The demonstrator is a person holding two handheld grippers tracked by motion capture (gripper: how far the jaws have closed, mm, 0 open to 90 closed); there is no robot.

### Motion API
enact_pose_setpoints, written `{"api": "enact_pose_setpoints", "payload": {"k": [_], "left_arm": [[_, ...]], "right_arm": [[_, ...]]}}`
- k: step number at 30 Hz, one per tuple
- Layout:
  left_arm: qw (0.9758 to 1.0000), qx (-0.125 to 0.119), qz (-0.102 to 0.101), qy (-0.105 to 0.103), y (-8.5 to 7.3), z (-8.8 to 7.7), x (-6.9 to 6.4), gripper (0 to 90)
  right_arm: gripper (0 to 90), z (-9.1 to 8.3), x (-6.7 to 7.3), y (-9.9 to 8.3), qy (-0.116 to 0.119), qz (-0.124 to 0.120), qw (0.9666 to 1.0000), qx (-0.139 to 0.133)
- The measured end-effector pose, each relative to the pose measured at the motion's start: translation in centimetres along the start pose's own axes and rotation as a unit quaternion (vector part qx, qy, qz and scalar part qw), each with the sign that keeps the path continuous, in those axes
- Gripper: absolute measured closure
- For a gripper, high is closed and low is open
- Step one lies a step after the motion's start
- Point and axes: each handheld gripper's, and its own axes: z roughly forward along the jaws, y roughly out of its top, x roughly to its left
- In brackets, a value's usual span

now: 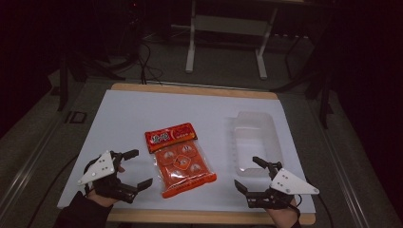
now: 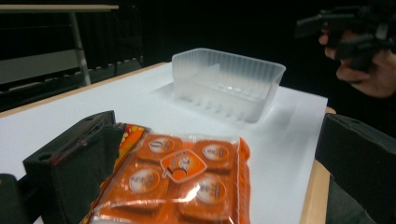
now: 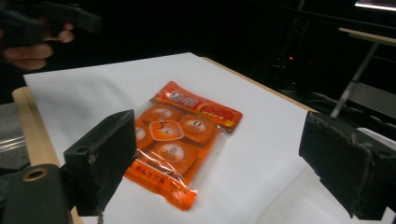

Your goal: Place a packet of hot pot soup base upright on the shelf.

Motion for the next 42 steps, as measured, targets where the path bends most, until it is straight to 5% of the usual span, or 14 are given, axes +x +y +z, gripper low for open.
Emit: {"api": "enact_pose_setpoints", "payload": {"k": [7, 15, 24, 28, 32, 33, 39, 41, 42], "left_arm": [[0.9998, 0.004, -0.016, 0.009, 0.3, 1.8, 2.2, 0.0], [0.9985, 0.008, -0.033, 0.044, -0.5, 3.0, 4.9, 2.3], [0.9941, 0.015, -0.058, 0.090, -2.0, 4.4, 7.6, 4.2], [0.9913, 0.036, -0.079, 0.099, -2.5, 5.2, 9.0, 4.6], [0.9876, 0.053, -0.072, 0.129, -3.3, 5.8, 10.1, 5.2], [0.9848, 0.071, -0.070, 0.142, -3.8, 6.2, 10.8, 7.8], [0.9788, 0.108, -0.105, 0.139, -4.9, 7.3, 12.4, 14.6], [0.9733, 0.133, -0.123, 0.141, -5.3, 8.1, 13.2, 16.0], [0.9733, 0.133, -0.123, 0.141, -5.3, 8.1, 13.2, 16.0]], "right_arm": [[12.0, 0.0, 0.3, 0.0, 0.004, -0.006, 1.0000, -0.003], [11.7, -0.1, 0.4, 0.1, 0.013, -0.005, 0.9998, -0.013], [11.7, -0.1, 0.6, 0.1, 0.014, -0.004, 0.9998, -0.015], [13.3, -0.1, 0.7, 0.1, 0.015, -0.011, 0.9998, -0.012], [13.3, 0.0, 0.8, 0.1, 0.016, -0.014, 0.9997, -0.008], [13.2, 0.0, 0.8, 0.1, 0.016, -0.013, 0.9997, -0.011], [12.9, 0.0, 0.7, 0.0, 0.022, -0.007, 0.9997, -0.011], [12.8, 0.2, 0.7, 0.0, 0.026, -0.004, 0.9996, -0.006], [12.8, 0.2, 0.7, 0.0, 0.026, -0.004, 0.9996, -0.006]]}}
